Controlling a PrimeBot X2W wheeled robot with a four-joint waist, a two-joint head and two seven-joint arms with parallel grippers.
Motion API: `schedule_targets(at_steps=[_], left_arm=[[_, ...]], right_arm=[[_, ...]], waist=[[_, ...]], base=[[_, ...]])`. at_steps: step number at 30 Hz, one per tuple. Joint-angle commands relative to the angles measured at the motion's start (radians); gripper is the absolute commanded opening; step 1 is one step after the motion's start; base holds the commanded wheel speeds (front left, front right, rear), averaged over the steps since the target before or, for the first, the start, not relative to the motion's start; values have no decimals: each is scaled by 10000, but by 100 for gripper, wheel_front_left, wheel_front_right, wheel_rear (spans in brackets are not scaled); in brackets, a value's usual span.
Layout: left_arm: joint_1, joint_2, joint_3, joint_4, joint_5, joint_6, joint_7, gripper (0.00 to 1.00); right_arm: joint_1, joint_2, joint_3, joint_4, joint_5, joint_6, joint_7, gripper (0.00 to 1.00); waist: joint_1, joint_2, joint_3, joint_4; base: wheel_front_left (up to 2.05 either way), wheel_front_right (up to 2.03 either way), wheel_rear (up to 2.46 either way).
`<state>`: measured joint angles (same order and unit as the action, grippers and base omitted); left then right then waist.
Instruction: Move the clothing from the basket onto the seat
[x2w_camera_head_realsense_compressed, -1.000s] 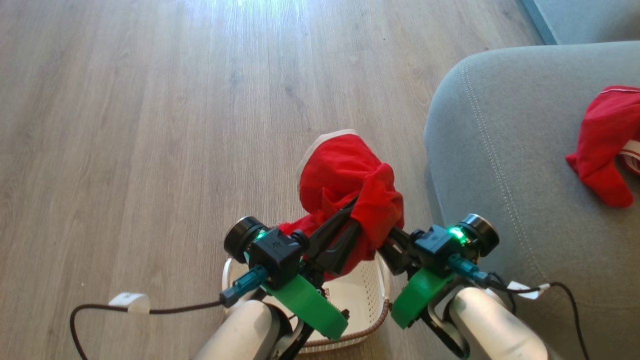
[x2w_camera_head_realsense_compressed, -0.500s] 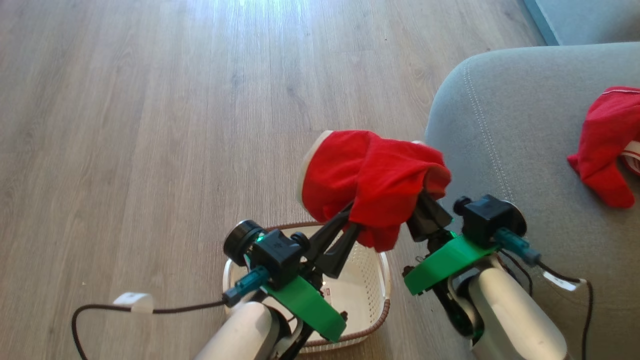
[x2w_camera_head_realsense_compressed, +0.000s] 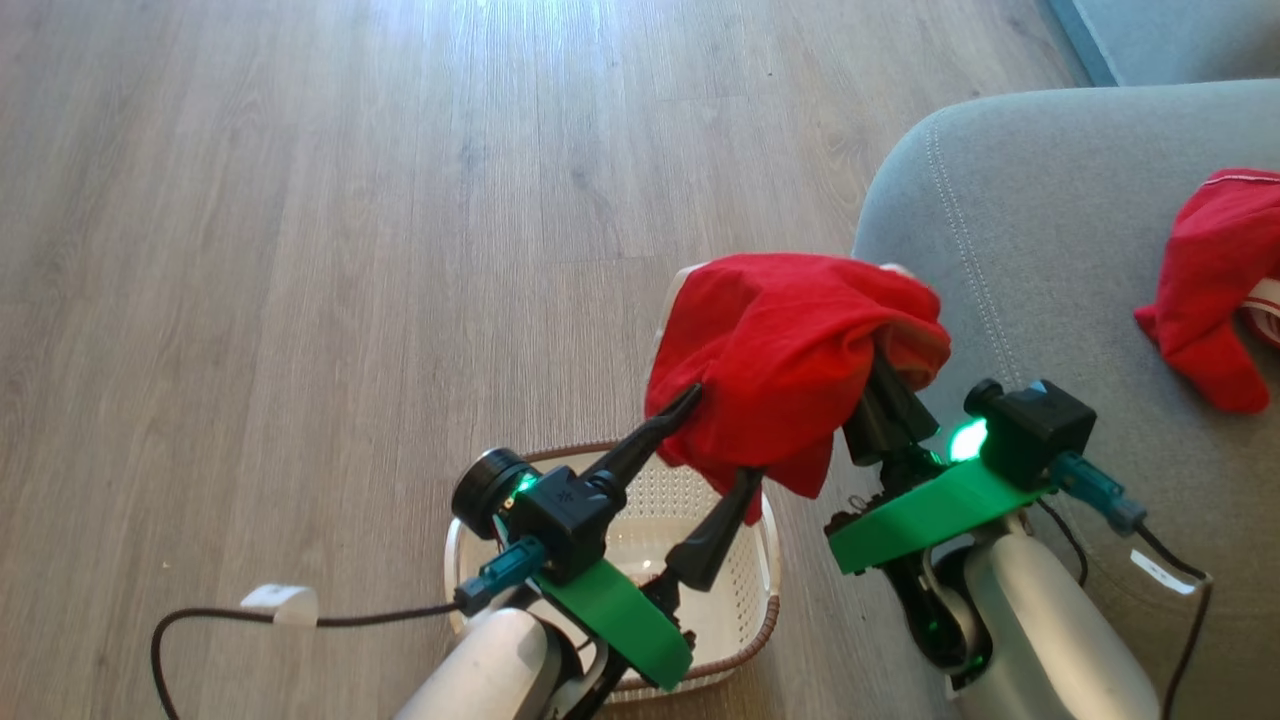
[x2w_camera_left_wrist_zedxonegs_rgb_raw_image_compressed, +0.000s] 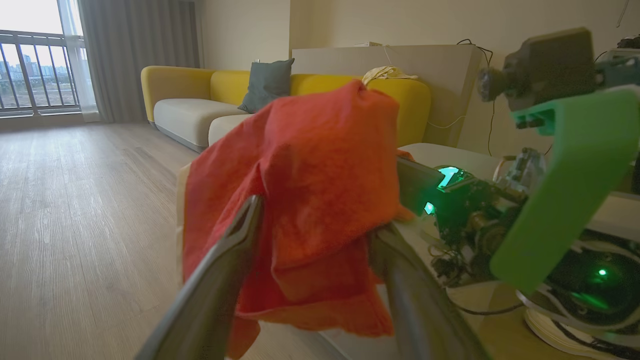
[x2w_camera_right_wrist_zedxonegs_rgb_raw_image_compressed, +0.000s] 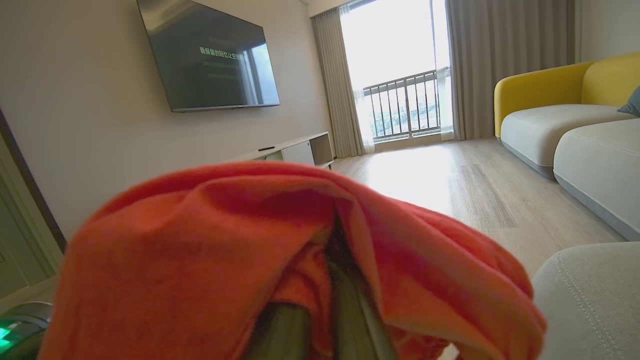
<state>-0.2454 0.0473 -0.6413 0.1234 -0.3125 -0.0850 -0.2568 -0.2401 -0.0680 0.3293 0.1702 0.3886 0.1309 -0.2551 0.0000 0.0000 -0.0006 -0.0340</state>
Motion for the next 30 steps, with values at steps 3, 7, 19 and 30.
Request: schedule_targets(at_steps=[3, 7, 19, 30], left_arm=[[-301, 30, 436, -268, 75, 119, -49, 100], [-284, 30, 555, -199, 239, 150, -49, 100], [189, 29, 965, 415, 626, -151, -49, 100], [631, 29, 1248, 933, 917, -371, -49, 100]], right_arm=[[-177, 173, 19, -489, 106, -2, -67, 0], [-137, 175, -234, -620, 109, -2, -67, 0], [250, 176, -1640, -654, -382, -2, -67, 0], [949, 177, -2978, -521, -509, -2, -67, 0]], waist=[[0, 0, -3, 8], [0, 0, 10, -3], [0, 0, 1, -97], [0, 0, 20, -180]], base=[[0, 0, 0], [0, 0, 0], [0, 0, 0], [0, 0, 0]])
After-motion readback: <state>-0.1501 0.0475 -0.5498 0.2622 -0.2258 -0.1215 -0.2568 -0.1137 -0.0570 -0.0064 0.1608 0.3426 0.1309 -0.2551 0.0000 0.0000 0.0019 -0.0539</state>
